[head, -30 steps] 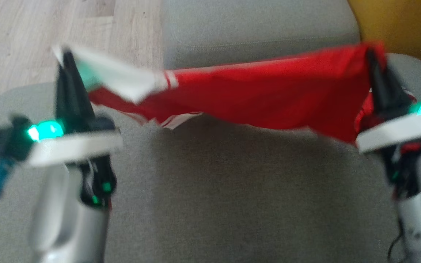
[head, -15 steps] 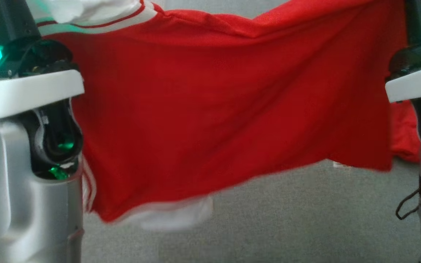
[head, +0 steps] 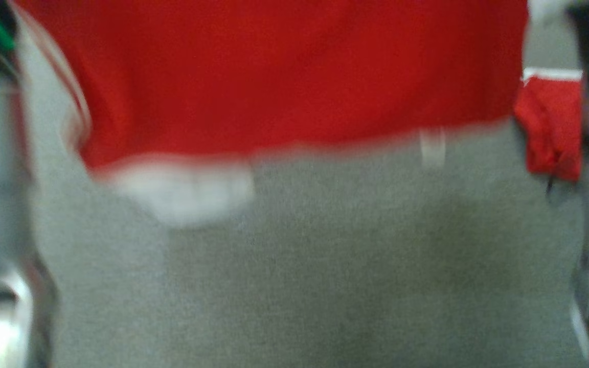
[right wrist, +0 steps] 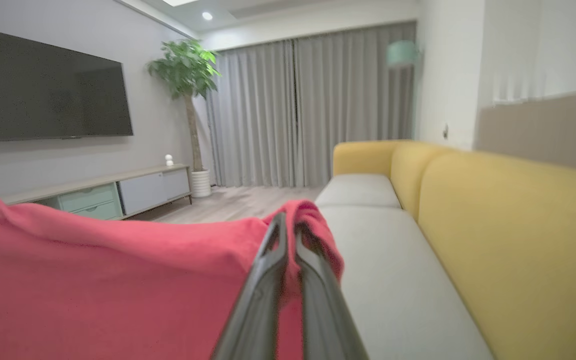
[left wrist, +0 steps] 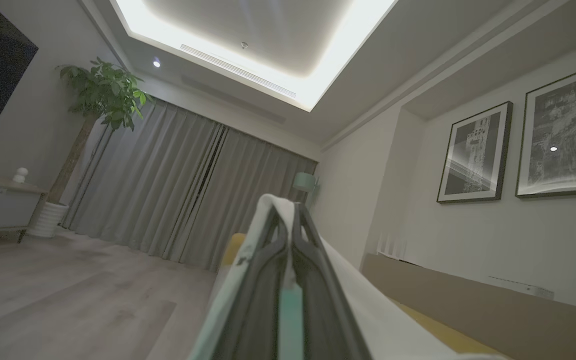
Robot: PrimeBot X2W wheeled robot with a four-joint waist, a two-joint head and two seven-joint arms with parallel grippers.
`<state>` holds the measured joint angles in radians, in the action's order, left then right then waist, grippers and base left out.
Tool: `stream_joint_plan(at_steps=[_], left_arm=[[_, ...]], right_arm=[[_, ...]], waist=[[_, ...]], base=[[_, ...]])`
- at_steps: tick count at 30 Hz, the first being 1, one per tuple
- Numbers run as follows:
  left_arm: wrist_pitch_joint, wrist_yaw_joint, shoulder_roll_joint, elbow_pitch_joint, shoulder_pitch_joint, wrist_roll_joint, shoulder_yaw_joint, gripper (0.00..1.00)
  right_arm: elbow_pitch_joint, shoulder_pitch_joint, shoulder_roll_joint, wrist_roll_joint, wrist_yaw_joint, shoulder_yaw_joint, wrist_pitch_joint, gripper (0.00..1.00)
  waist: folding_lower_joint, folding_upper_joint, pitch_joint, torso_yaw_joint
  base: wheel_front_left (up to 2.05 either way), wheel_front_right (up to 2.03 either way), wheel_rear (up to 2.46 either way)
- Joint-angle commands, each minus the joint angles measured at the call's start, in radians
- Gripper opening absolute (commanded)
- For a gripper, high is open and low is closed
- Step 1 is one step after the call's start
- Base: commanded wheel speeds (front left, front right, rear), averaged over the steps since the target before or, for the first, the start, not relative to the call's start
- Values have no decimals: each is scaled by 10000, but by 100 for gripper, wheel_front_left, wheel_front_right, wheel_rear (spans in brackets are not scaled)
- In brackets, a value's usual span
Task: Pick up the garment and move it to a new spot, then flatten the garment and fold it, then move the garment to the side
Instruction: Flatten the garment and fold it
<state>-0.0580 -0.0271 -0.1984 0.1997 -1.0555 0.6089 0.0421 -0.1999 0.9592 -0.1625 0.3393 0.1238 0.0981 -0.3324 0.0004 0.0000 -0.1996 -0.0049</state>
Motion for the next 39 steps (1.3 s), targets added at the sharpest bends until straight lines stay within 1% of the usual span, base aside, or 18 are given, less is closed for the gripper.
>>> stream_joint_plan(at_steps=[1, 4, 6, 8, 10, 13, 16, 19, 21, 23, 27, 29, 33, 36, 39], left_arm=[[85, 93, -565, -165, -745, -174, -278, 0], [767, 467, -943, 1348, -2759, -573, -193, 0], [1356, 709, -1044, 2315, -3837, -756, -130, 0], [1947, 876, -1007, 3188, -4653, -821, -99, 0], [2414, 1061, -913, 4006, -5059, -916, 76, 0], [2763, 1343, -730, 4959, -5060, -999, 492, 0], [2999, 1491, -549, 5593, -4640, -980, 841, 0], [3145, 1551, -400, 5906, -3862, -771, 945, 0], [3181, 1567, -343, 5942, -3109, -638, 1038, 0], [3190, 1572, -352, 5596, -2192, -512, 1495, 0], [3194, 1575, -729, 4693, -206, 31, 2190, 0], [3195, 1575, -943, 4363, 621, 374, 2223, 0], [3195, 1576, -1380, 3804, 2069, 600, 2982, 0], [3117, 1577, -1673, 3517, 2984, 771, 3519, 0], [2986, 1577, -1871, 3289, 3784, 984, 3780, 0]], right_arm=[[174, 803, 80, -114, 69, 213, 181, 0], [-1628, 2983, -145, -856, 69, 915, 1421, 0], [-2807, 4012, -60, -1186, 69, 933, 2368, 0], [-3794, 4729, -32, -1546, 69, 1008, 3275, 0], [-4712, 5083, 18, -1760, 69, 962, 4062, 0], [-6007, 5124, 57, -1849, 69, 1008, 4752, 0], [-7107, 4845, -40, -1790, 69, 1374, 4975, 0], [-8043, 4304, -155, -1500, 69, 1998, 4782, 0], [-8503, 3840, -287, -1405, 69, 2688, 4522, 0], [-8793, 3305, -398, -1006, 69, 3275, 4265, 0], [-8782, 2148, -752, 195, 69, 4305, 3709, 0], [-8433, 1545, -1023, 840, 69, 4823, 3550, 0], [-7534, 295, -1766, 2142, 69, 5827, 3088, 0], [-6900, -457, -2323, 3027, 69, 6396, 2683, 0], [-6385, -1105, -2804, 3690, 69, 6917, 2259, 0]], waist=[[-4, 0, -1365, -221], [-4, 0, -2256, -244], [-4, 0, -2553, -204], [-4, 0, -2758, -115], [-4, 0, -2828, -5], [-4, 0, -2859, 147], [-4, 0, -2875, 339], [-4, 0, -2757, 508], [-4, 0, -2602, 599], [-4, 0, -2378, 690], [-4, 0, -1774, 824], [-4, 0, -1464, 891], [-4, 0, -819, 1063], [-4, 0, -371, 1152], [-4, 0, -7, 1238]], base=[[0, 0, 0], [0, 0, 0], [0, 0, 0], [0, 0, 0], [0, 0, 0], [0, 0, 0], [0, 0, 0], [0, 0, 0], [0, 0, 0], [0, 0, 0], [0, 0, 0], [0, 0, 0], [0, 0, 0], [0, 0, 0], [0, 0, 0]])
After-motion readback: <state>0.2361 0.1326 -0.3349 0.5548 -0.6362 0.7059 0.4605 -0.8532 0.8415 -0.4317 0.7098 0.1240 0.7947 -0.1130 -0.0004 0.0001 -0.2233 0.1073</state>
